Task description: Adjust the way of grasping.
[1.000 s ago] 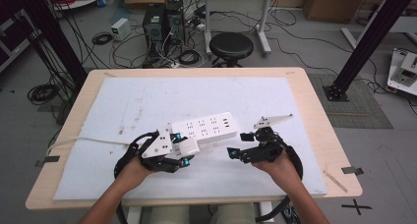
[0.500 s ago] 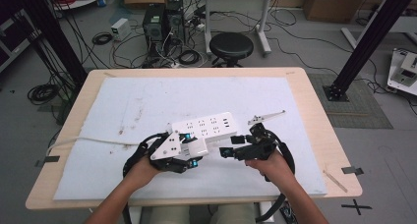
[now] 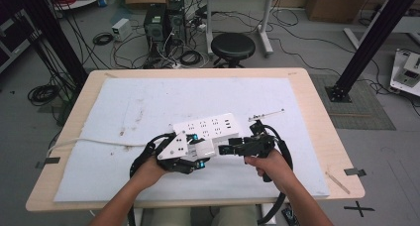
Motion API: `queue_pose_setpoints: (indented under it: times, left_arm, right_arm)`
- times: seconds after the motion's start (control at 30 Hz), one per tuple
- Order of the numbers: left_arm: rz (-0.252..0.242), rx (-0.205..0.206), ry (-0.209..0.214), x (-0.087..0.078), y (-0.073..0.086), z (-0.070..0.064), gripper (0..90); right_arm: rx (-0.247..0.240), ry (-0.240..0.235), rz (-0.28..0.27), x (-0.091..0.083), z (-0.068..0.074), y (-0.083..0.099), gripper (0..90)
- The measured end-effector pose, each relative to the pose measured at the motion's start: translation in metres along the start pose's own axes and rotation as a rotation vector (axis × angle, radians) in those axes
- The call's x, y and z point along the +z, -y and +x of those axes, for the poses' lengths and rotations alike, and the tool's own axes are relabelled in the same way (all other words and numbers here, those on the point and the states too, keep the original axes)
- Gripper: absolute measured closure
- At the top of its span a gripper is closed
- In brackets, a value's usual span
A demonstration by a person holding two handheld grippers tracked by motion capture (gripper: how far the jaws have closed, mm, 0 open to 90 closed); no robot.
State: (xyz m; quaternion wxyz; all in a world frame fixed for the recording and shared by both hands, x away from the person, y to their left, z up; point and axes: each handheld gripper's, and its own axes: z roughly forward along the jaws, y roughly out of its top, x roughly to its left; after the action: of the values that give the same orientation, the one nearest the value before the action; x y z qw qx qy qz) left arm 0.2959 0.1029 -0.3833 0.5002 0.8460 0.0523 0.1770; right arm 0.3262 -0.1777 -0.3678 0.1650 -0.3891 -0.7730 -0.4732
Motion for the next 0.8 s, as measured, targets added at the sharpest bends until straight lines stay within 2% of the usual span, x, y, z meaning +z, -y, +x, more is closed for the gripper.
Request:
queue_pose_setpoints:
  times: [0.43, 0.7, 0.73, 0.77, 0.8]
  left_arm:
    - [-0.012, 0.013, 0.025, 0.008, -0.003, -0.002, 42.5]
    - [-0.021, 0.02, 0.032, 0.012, -0.005, -0.004, 42.5]
    - [-0.022, 0.023, 0.034, 0.012, -0.006, -0.004, 42.5]
    - [-0.028, 0.02, 0.036, 0.013, -0.006, -0.004, 42.5]
    - [-0.028, 0.023, 0.035, 0.012, -0.006, -0.004, 42.5]
  right_arm:
    - [0.044, -0.069, 0.057, 0.017, 0.001, -0.007, 17.4]
    - [0.073, -0.089, 0.09, 0.027, 0.0, -0.01, 17.5]
    - [0.083, -0.093, 0.099, 0.029, 0.0, -0.01, 17.9]
    - [0.096, -0.108, 0.113, 0.033, -0.003, -0.009, 23.4]
    - [0.096, -0.108, 0.113, 0.033, -0.003, -0.009, 23.4]
